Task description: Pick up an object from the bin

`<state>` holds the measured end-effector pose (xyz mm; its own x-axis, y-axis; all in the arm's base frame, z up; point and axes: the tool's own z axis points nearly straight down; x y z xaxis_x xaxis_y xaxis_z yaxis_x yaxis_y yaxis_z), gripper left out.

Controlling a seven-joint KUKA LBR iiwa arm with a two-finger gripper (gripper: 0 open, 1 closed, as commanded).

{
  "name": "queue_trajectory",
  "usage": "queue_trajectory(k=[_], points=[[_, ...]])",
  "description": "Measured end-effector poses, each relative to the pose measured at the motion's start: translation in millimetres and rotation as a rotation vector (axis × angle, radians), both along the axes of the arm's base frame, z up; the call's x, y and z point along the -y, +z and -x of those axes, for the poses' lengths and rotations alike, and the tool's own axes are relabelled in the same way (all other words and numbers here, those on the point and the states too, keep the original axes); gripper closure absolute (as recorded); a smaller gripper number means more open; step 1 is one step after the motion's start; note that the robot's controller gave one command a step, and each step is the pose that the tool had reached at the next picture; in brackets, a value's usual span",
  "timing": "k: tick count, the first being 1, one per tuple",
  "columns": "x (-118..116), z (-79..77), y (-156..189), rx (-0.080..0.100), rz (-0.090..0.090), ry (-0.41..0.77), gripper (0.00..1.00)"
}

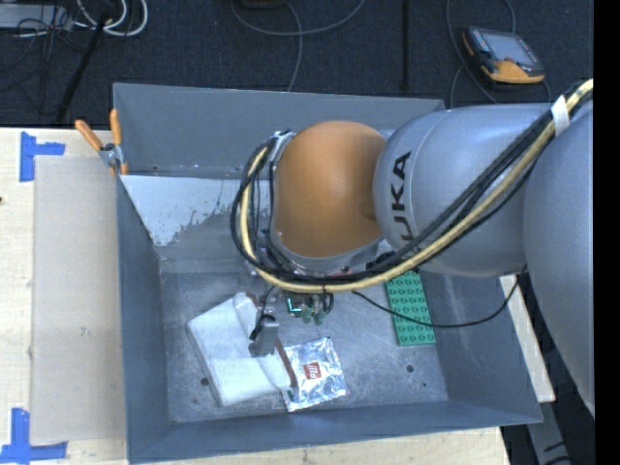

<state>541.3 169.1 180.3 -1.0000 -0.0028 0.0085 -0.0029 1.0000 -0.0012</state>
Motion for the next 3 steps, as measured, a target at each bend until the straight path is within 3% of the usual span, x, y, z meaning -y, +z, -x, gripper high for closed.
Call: queue_trajectory(k=[1, 2, 3], points=[[28.4, -40.4, -114.7, 0.005, 0.000, 0.033, 0.00], [28.4, -41.8, -110.0, 0.011, -0.001, 0.030, 1.00], [17.6, -54.4, 33.1, 0.018, -0.004, 0.033, 1.00]])
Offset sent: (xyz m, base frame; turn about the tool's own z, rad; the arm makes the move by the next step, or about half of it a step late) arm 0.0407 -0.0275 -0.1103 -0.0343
